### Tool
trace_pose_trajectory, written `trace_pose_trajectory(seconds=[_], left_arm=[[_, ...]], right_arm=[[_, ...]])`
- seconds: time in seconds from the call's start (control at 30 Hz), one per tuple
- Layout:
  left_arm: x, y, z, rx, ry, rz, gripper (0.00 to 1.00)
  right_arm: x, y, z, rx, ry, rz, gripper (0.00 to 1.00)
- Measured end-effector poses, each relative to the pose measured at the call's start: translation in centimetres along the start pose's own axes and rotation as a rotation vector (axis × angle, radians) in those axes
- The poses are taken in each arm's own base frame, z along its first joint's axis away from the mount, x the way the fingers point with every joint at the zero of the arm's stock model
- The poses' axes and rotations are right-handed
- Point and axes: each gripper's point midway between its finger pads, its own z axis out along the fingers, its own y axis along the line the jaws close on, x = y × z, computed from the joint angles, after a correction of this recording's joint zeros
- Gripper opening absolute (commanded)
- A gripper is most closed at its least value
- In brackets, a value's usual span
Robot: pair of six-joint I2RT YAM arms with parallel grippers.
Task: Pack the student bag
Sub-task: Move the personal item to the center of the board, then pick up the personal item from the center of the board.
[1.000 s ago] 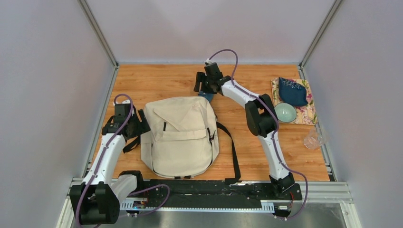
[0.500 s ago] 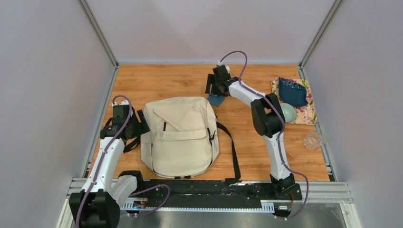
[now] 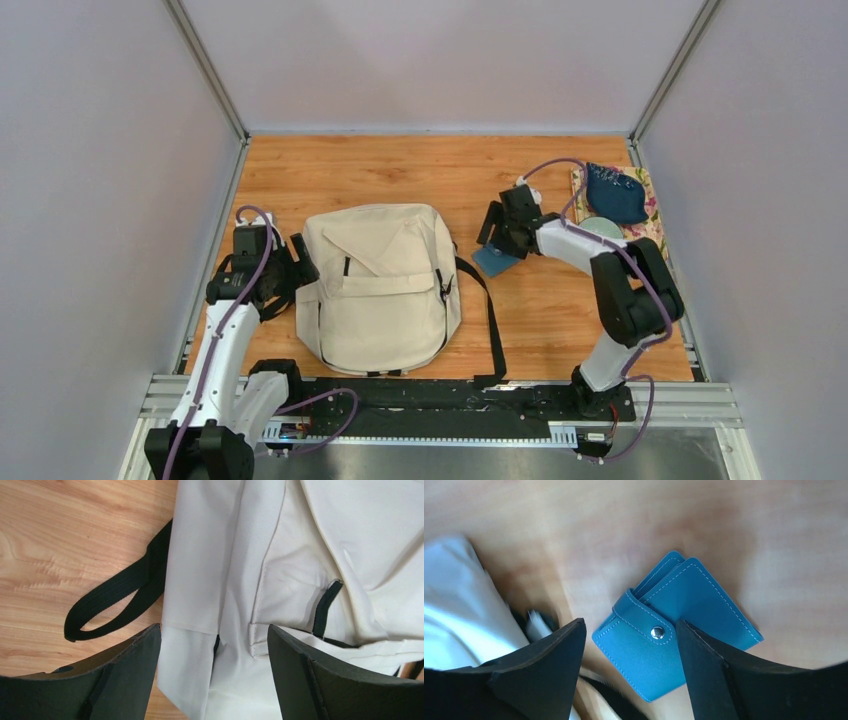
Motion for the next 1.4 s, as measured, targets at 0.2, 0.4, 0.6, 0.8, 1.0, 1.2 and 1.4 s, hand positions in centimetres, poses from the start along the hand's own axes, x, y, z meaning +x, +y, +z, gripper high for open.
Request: trace_pose_trajectory(seconds=[0.2, 0.4, 0.6, 0.8, 1.0, 1.2, 1.4], left_arm=[[0.3, -1.2, -0.8, 0.069, 0.004, 0.002, 0.85], [-0.8, -5.0, -2.4, 0.248, -0.003, 0.007, 0.85], [0.7, -10.0, -3.9, 0.400, 0.027, 0.112, 0.85], [2.8, -13.3, -4.0, 0.469, 0.077, 0.186, 0.84], [3.6, -15.2, -4.2, 0.521, 0.088, 0.220, 0.84], [4.0, -16.3, -4.0, 0.582, 0.084, 0.224, 0.84], [5.6, -15.9, -3.1, 0.596, 0.125, 0.228, 0.84]], right_arm=[[6.6, -1.7, -5.1, -0.047, 0.073, -0.011, 0.76], [5.4, -3.3, -9.6, -0.057, -0.006, 0.008, 0.77], [4.4, -7.7, -9.0, 0.022, -0.024, 0.092, 0.76], [6.1, -9.4, -7.5, 0.025, 0.075, 0.105, 0.61], [7.2, -8.7, -6.6, -0.049, 0.148, 0.086, 0.49], [8.5, -8.0, -7.0, -0.133, 0.159, 0.075, 0.36], [8.5, -6.5, -9.7, -0.252, 0.106, 0.069, 0.29]])
